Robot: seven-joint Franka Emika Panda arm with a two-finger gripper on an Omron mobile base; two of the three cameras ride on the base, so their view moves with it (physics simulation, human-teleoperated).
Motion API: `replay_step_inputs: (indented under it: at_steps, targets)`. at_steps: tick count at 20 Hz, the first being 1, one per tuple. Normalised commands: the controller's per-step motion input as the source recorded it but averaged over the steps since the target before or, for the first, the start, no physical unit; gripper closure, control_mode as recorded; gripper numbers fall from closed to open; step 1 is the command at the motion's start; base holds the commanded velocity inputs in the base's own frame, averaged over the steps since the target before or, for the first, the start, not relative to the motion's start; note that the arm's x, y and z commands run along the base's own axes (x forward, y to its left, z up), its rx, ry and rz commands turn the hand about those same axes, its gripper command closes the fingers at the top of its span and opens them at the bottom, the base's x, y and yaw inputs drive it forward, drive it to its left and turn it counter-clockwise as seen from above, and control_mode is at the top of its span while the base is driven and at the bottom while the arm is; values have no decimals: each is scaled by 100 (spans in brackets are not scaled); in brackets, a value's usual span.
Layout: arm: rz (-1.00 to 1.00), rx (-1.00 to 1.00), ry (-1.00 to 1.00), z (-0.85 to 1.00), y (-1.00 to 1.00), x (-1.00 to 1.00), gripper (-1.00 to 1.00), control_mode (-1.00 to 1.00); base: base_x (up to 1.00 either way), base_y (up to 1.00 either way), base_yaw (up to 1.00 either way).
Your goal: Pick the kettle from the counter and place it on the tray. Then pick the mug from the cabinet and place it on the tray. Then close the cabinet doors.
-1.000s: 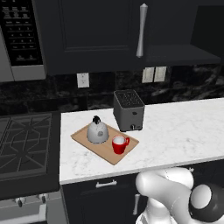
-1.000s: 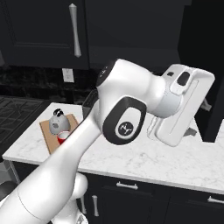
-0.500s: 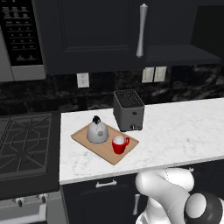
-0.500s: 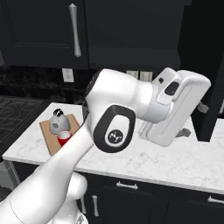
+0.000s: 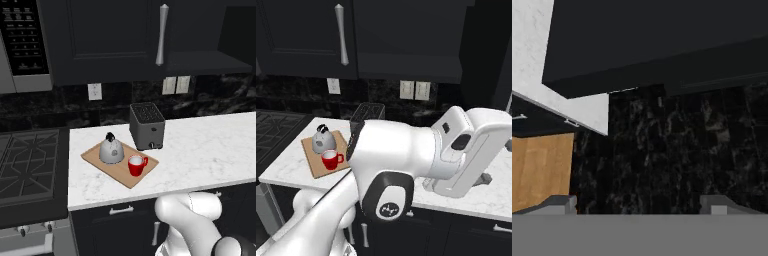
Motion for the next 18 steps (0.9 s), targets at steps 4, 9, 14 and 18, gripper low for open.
replay_step_inputs:
  at_steps: [4,9,14,18]
  targets:
    - [3,-2,1,4,-58,-7,-100,-100,0,0,0]
    - [11,-9,6,0,-39,29,-100,-100,0,0,0]
    - [17,-5,1,0,-24,44,-100,-100,0,0,0]
    - [21,-8,8,0,-2,37,-100,-100,0,0,0]
